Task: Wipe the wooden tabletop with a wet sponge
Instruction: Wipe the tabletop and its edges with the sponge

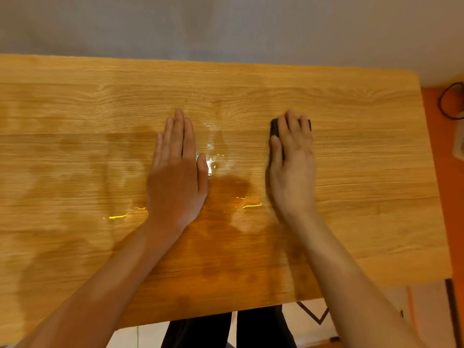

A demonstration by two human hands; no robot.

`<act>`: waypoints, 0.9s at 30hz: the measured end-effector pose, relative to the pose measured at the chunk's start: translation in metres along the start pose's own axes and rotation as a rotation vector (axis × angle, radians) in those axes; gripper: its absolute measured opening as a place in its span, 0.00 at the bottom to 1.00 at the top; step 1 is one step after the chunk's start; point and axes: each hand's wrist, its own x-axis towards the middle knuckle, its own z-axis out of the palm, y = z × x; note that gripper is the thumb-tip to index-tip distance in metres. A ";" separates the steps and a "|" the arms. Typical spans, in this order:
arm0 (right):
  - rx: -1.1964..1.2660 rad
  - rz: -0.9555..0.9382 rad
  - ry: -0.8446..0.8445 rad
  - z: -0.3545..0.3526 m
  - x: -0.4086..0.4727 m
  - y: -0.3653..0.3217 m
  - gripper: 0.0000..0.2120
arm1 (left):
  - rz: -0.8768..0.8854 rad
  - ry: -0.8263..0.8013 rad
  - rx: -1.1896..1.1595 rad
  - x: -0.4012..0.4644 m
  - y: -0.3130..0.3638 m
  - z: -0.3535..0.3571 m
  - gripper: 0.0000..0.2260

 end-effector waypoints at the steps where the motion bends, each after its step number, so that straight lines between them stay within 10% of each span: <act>1: -0.022 -0.082 -0.013 0.012 -0.012 -0.014 0.20 | 0.003 0.006 0.004 0.000 0.001 0.000 0.26; 6: -0.153 -0.402 -0.153 0.021 -0.032 -0.015 0.21 | 0.015 0.020 0.024 -0.002 0.002 0.001 0.26; 13: -0.025 -0.005 -0.006 -0.004 0.023 0.013 0.19 | 0.021 0.041 0.008 -0.002 0.000 0.001 0.25; 21: -0.019 -0.437 -0.257 0.002 -0.065 -0.006 0.19 | -0.011 -0.008 -0.038 -0.001 0.002 -0.002 0.26; 27: -0.069 -0.137 -0.091 0.013 0.005 -0.020 0.19 | -0.014 -0.017 -0.041 0.000 0.001 -0.004 0.26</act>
